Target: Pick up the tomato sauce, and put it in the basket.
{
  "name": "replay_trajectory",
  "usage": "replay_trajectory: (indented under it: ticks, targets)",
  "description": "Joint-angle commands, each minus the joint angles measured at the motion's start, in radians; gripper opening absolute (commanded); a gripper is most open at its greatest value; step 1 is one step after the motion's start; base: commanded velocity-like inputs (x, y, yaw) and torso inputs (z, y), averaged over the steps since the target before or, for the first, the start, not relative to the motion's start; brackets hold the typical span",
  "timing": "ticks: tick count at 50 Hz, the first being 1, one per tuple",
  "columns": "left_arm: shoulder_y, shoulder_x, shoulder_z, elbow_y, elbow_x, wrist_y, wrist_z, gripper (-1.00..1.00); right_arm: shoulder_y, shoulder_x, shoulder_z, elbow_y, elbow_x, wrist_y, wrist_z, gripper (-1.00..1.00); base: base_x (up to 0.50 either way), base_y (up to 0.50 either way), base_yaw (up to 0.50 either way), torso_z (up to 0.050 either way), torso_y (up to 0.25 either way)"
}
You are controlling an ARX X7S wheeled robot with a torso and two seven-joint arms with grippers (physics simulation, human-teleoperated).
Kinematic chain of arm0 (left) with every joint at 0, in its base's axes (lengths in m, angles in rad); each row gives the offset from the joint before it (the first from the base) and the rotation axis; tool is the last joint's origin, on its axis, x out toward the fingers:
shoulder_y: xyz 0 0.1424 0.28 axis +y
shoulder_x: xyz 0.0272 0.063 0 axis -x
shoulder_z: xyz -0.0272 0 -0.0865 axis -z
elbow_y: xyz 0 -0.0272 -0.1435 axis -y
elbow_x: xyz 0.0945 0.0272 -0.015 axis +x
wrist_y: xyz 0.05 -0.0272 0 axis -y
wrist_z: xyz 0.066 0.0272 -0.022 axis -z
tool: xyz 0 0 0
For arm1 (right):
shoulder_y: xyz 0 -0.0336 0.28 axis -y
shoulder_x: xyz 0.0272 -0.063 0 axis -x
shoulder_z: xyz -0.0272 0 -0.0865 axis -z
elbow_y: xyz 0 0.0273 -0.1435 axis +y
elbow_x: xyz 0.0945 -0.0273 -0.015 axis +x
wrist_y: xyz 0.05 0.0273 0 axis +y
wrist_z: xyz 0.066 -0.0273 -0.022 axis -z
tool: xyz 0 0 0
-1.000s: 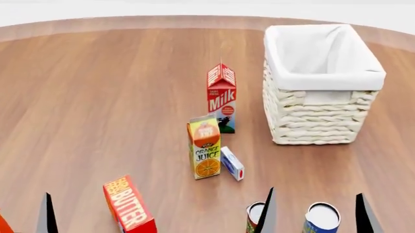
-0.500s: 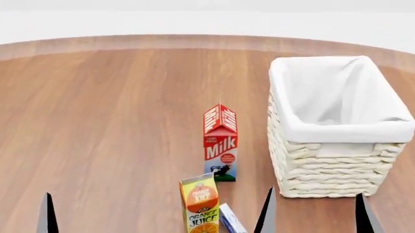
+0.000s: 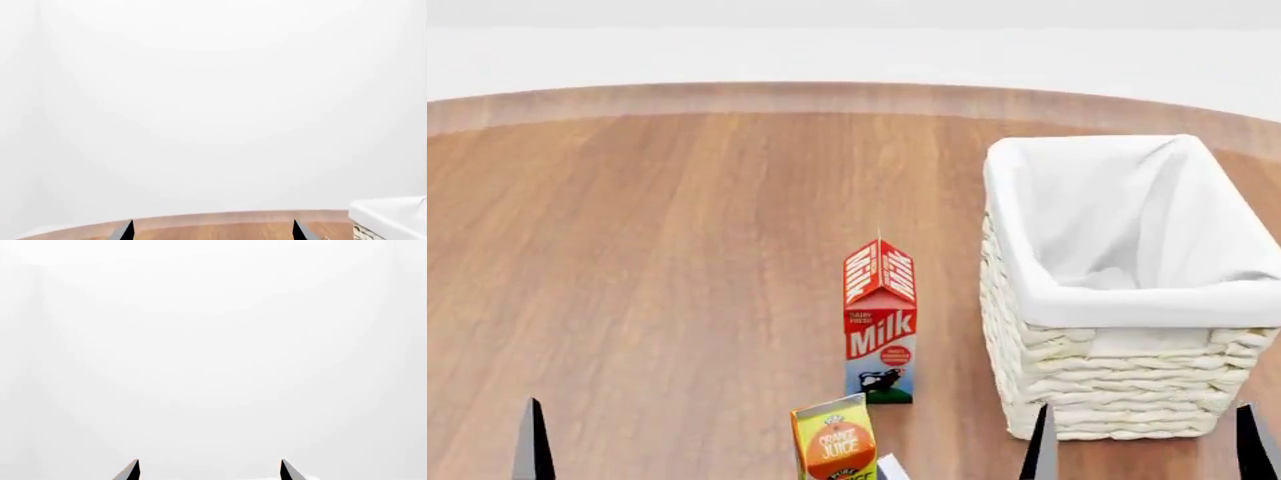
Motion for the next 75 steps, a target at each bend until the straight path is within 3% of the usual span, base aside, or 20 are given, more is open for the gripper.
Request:
replay_trajectory:
  ticks: [1, 28, 51, 75]
  targets:
    - [-0.009, -0.004, 0.025, -0.03, 0.015, 0.005, -0.014, 1.0, -0.133, 0.137, 0.241, 0.005, 0.17, -0.012, -0.047, 1.0, 0.0, 0.0, 0.0, 0.0, 0.0]
    - [-0.012, -0.024, 0.048, -0.029, 0.014, 0.001, -0.037, 1.0, -0.436, 0.081, 0.283, 0.177, 0.086, -0.16, -0.275, 1.0, 0.0, 0.0, 0.0, 0.0, 0.0]
    - [-0.017, -0.037, 0.063, -0.032, 0.01, -0.003, -0.053, 1.0, -0.44, -0.107, 0.088, 0.454, -0.036, -0.425, -0.522, 1.0, 0.0, 0.0, 0.0, 0.0, 0.0]
    - [-0.026, -0.051, 0.076, -0.039, 0.005, -0.009, -0.069, 1.0, -0.338, -0.174, 0.015, 0.729, -0.111, -0.533, -0.542, 1.0, 0.0, 0.0, 0.0, 0.0, 0.0]
